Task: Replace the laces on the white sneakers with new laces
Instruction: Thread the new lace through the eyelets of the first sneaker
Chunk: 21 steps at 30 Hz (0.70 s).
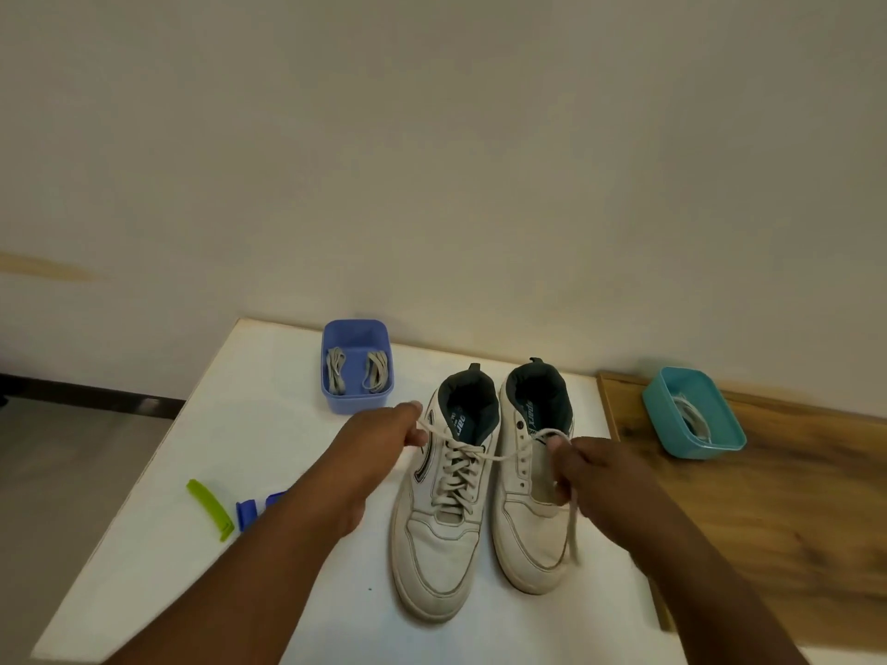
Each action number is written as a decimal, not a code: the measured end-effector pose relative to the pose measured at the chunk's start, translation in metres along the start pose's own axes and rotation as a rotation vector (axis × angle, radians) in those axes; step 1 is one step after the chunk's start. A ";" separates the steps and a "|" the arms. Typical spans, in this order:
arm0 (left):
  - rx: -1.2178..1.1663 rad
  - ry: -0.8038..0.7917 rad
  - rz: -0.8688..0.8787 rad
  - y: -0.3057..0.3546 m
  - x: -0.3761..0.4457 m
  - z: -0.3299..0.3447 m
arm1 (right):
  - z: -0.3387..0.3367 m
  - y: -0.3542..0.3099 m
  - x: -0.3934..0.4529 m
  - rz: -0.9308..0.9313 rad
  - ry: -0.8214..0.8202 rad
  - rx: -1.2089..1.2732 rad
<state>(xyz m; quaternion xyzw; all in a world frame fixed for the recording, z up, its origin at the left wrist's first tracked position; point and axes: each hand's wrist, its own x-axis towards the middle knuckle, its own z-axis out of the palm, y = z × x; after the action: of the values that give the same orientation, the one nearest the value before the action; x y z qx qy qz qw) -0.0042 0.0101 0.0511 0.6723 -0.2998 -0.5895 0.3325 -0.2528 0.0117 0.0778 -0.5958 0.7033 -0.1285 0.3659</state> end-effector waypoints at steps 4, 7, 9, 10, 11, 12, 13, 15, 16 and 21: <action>-0.426 -0.147 -0.103 -0.006 -0.001 0.005 | 0.022 -0.014 -0.001 -0.010 -0.152 0.502; -0.478 -0.124 -0.071 -0.006 -0.002 0.009 | 0.039 -0.013 0.006 -0.097 -0.088 0.411; -0.418 -0.104 -0.017 -0.004 -0.005 0.012 | 0.047 -0.011 0.009 -0.193 0.007 0.233; -0.374 -0.102 0.019 -0.004 -0.005 0.013 | 0.050 -0.011 0.009 -0.240 0.044 0.177; -0.327 -0.104 0.056 -0.004 -0.005 0.014 | 0.053 -0.009 0.010 -0.269 0.079 0.155; -0.276 -0.110 0.091 -0.005 -0.004 0.015 | 0.056 -0.009 0.011 -0.281 0.114 0.147; -0.227 -0.116 0.119 -0.006 -0.004 0.016 | 0.059 -0.008 0.012 -0.289 0.147 0.134; -0.169 -0.121 0.155 -0.011 -0.003 0.019 | 0.062 -0.009 0.014 -0.313 0.193 0.108; -0.170 -0.120 0.165 -0.013 -0.002 0.020 | 0.063 -0.009 0.014 -0.318 0.203 0.113; -0.232 -0.100 0.204 -0.018 0.000 0.023 | 0.065 -0.010 0.013 -0.319 0.234 0.268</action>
<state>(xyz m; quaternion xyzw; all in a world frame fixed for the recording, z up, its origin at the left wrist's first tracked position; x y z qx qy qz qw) -0.0267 0.0190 0.0345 0.5654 -0.3123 -0.6161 0.4508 -0.2024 0.0138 0.0337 -0.6267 0.6143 -0.3450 0.3329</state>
